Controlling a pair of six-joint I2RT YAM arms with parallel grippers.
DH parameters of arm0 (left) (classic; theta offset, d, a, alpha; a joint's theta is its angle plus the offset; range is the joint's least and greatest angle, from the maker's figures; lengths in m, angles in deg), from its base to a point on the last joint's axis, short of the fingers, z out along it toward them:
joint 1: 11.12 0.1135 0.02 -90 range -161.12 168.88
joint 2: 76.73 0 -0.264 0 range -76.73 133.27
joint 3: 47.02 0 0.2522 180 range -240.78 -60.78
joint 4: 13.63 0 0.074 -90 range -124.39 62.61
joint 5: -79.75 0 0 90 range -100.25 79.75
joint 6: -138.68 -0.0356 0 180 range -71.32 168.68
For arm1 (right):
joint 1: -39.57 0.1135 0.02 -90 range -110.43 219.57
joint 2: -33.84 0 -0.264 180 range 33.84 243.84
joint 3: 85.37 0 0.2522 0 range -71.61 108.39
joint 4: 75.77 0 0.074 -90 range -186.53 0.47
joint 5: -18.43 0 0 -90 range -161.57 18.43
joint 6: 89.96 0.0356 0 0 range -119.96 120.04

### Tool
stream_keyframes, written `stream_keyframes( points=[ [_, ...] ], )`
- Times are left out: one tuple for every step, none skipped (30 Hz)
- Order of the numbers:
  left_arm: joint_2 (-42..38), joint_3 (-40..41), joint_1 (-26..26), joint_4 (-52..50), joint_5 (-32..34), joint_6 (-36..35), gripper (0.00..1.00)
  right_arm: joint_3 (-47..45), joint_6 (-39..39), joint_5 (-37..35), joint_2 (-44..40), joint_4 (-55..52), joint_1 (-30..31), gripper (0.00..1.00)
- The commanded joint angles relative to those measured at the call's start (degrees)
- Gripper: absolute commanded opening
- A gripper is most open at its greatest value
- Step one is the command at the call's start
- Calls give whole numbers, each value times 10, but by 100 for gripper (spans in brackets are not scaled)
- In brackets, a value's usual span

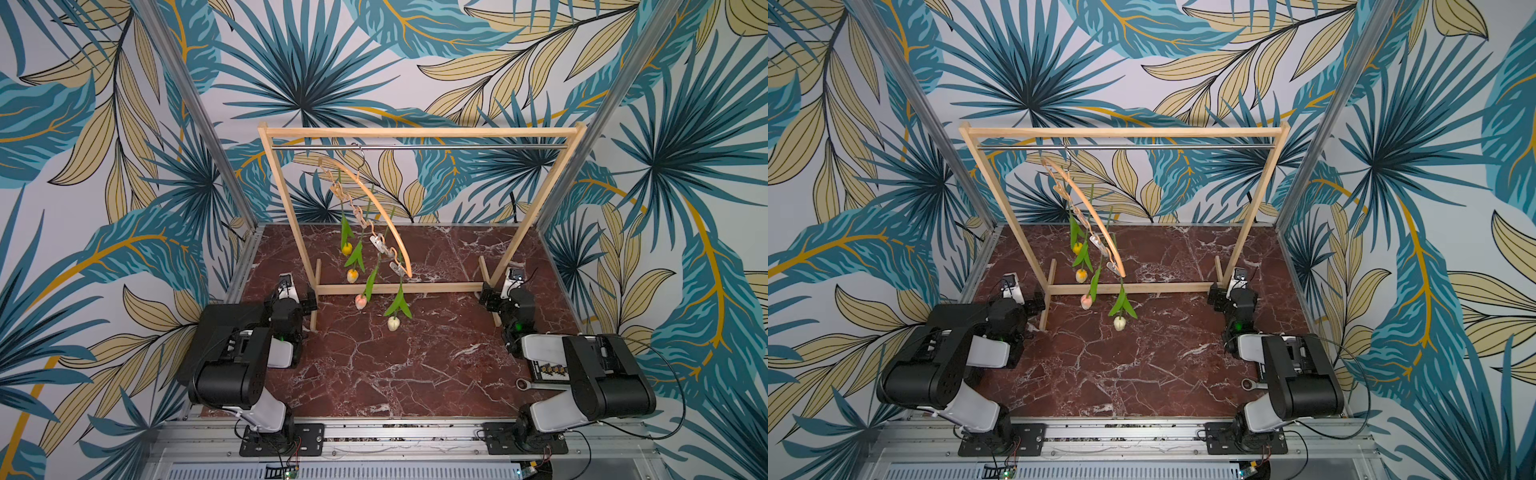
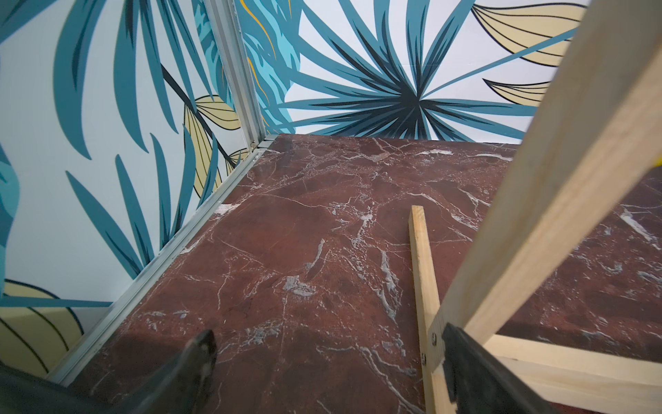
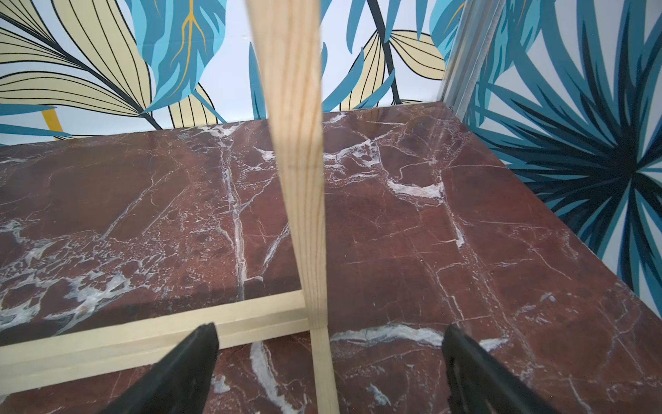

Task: Dry the flowers on a clothes hanger
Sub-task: Reset both arms

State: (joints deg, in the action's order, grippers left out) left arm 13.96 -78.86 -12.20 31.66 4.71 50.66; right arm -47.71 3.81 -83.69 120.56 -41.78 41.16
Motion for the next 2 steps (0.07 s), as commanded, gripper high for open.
stream_keyframes(
  points=[
    [-3, -22, -1, 0, 0, -3, 100, -6, -9, 6, -7, 8, 1, 100],
    [-3, -22, -1, 0, 1, -3, 100, -6, -8, 6, -7, 9, 1, 100]
  ],
)
